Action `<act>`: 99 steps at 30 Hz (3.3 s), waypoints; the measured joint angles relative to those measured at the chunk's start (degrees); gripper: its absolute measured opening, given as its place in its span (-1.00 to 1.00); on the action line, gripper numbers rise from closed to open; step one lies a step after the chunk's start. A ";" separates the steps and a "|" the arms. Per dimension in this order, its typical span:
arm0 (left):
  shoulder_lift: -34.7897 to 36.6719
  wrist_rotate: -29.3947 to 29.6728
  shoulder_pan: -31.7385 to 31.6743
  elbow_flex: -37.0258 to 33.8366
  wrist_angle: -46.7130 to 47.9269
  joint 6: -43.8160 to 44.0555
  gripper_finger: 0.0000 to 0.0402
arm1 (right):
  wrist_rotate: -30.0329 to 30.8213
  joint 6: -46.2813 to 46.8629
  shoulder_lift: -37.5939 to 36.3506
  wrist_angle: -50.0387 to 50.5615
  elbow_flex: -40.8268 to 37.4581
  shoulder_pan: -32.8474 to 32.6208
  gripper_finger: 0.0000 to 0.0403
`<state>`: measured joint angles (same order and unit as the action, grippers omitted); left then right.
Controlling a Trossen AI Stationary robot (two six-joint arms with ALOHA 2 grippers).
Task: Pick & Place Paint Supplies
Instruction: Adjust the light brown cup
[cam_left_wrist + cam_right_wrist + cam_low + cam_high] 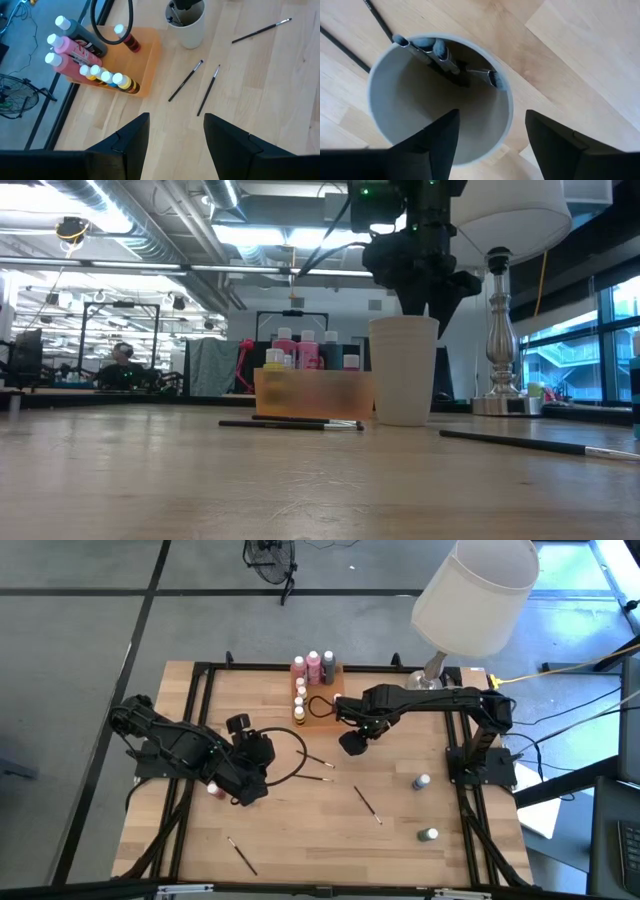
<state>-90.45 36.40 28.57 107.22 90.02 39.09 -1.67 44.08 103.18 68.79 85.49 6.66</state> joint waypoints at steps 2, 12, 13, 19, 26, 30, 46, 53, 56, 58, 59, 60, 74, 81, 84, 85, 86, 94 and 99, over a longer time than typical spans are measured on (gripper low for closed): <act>0.00 0.00 0.28 0.02 -0.01 0.13 -0.08 | 0.00 0.32 0.00 0.01 0.00 0.00 0.11; 0.00 0.04 0.92 0.01 0.00 0.86 -0.08 | -0.03 0.50 0.00 -0.24 0.00 0.01 -0.04; 0.00 0.05 1.09 0.00 0.00 1.03 -0.08 | -0.14 0.50 0.00 -0.24 0.00 0.00 -0.04; 0.00 0.70 1.92 0.01 0.00 1.90 -0.08 | -0.28 0.50 0.00 -0.24 0.00 0.00 -0.04; 0.01 0.69 2.18 0.01 0.00 2.69 -0.08 | -0.50 0.69 0.00 -0.18 0.00 0.00 -0.04; 0.00 0.55 2.23 0.00 0.00 2.76 -0.08 | -0.52 0.69 0.00 -0.04 0.00 0.00 -0.05; 0.00 0.46 2.26 0.00 0.00 2.76 -0.08 | -1.09 0.72 0.00 -0.04 0.00 0.02 -0.05; 0.02 0.48 2.26 0.00 0.00 2.76 -0.08 | -1.09 0.72 0.00 -0.04 0.00 0.01 -0.08; 0.02 0.48 2.26 0.01 0.00 2.75 -0.08 | -1.10 0.69 -0.04 -1.45 -1.20 0.00 -0.14; 0.00 0.50 2.26 0.01 -0.01 2.76 -0.08 | -2.04 0.70 -0.01 -2.44 -3.09 0.02 -0.18; 0.01 0.50 2.26 0.00 0.00 2.76 -0.08 | -3.12 0.69 0.00 -2.89 -4.01 0.01 -0.19; 0.02 0.50 2.26 0.01 0.00 2.76 -0.08 | -3.83 0.69 -0.02 -3.77 -4.94 0.02 -0.19; 0.00 1.23 1.62 0.01 0.00 2.12 -0.08 | -4.52 0.71 0.00 -8.37 -8.24 -0.07 -0.20; 0.00 1.66 1.65 0.02 0.00 1.72 -0.08 | -5.54 0.70 0.00 -8.15 -8.24 -0.07 -0.31; 0.02 2.14 1.65 0.00 -0.02 1.66 -0.08 | -5.92 0.69 0.00 -8.15 -8.24 -0.02 -0.42; 0.01 2.28 1.65 0.02 0.00 1.66 -0.08 | -5.94 0.67 0.00 -8.14 -8.24 0.05 -0.46; 0.00 2.50 1.65 0.02 0.00 1.65 -0.08 | -6.00 0.64 0.00 -8.01 -8.24 0.10 -0.51; 0.01 3.04 1.65 0.00 0.00 1.12 -0.08 | -4.23 -1.26 -0.01 -6.21 -8.22 1.15 -0.93; 0.00 3.06 1.65 0.02 0.00 1.05 -0.08 | -3.34 -2.59 -0.07 -5.22 -8.17 2.70 -0.96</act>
<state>-90.45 39.46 30.22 107.24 90.02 40.14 -5.01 41.49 103.11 63.57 77.32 9.35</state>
